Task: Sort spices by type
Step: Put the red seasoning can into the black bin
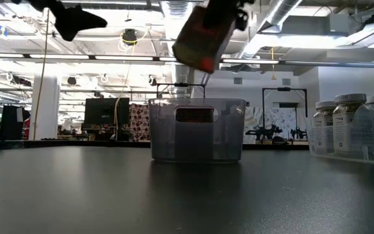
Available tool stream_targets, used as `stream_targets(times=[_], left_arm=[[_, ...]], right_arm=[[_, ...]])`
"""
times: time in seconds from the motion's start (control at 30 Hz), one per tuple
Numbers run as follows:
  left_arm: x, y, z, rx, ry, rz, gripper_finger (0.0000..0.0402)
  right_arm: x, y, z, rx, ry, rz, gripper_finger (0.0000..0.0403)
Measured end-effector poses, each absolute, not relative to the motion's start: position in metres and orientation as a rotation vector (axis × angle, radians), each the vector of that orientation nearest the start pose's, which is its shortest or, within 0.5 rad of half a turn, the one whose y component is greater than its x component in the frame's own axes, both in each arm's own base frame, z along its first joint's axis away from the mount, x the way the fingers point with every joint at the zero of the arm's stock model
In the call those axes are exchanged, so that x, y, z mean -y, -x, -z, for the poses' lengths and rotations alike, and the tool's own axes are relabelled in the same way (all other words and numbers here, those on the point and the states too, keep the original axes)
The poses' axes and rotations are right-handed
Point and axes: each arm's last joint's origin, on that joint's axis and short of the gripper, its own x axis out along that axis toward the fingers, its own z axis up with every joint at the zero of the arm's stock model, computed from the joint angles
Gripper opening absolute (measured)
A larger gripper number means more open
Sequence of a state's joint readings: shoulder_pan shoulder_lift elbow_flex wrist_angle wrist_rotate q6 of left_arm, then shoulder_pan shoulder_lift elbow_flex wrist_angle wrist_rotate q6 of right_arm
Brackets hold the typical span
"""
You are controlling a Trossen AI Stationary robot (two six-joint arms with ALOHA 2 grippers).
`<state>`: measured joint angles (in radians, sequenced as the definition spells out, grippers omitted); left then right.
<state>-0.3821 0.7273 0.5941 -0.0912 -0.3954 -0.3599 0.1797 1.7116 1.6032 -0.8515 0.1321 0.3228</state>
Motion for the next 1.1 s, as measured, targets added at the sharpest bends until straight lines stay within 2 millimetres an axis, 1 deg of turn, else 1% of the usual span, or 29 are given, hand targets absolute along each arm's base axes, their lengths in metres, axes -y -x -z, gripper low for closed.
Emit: stream_targets(times=[0.17, 0.33, 0.53, 0.67, 0.83, 1.1], left_arm=[[0.048, -0.139, -0.288, -0.161, 0.291, -0.015, 0.0345], [0.046, -0.13, -0.289, -0.168, 0.271, -0.007, 0.0345], [0.045, -0.13, -0.289, -0.171, 0.251, -0.007, 0.0345], [0.045, -0.129, -0.286, -0.192, 0.24, -0.012, 0.0345], [0.045, -0.129, -0.284, -0.211, 0.248, -0.017, 0.0345], [0.045, -0.129, -0.284, -0.216, 0.239, -0.02, 0.0345]], right_arm=[[-0.055, -0.379, -0.308, -1.059, -0.072, 0.114, 0.024], [-0.055, -0.389, -0.289, -1.169, -0.041, 0.106, 0.024], [-0.063, -0.399, -0.269, -1.215, -0.019, 0.075, 0.024], [-0.064, -0.404, -0.257, -1.239, -0.012, 0.077, 0.024], [-0.064, -0.411, -0.248, -1.23, 0.006, 0.064, 0.024], [-0.061, -0.417, -0.237, -1.249, 0.033, 0.052, 0.024]])
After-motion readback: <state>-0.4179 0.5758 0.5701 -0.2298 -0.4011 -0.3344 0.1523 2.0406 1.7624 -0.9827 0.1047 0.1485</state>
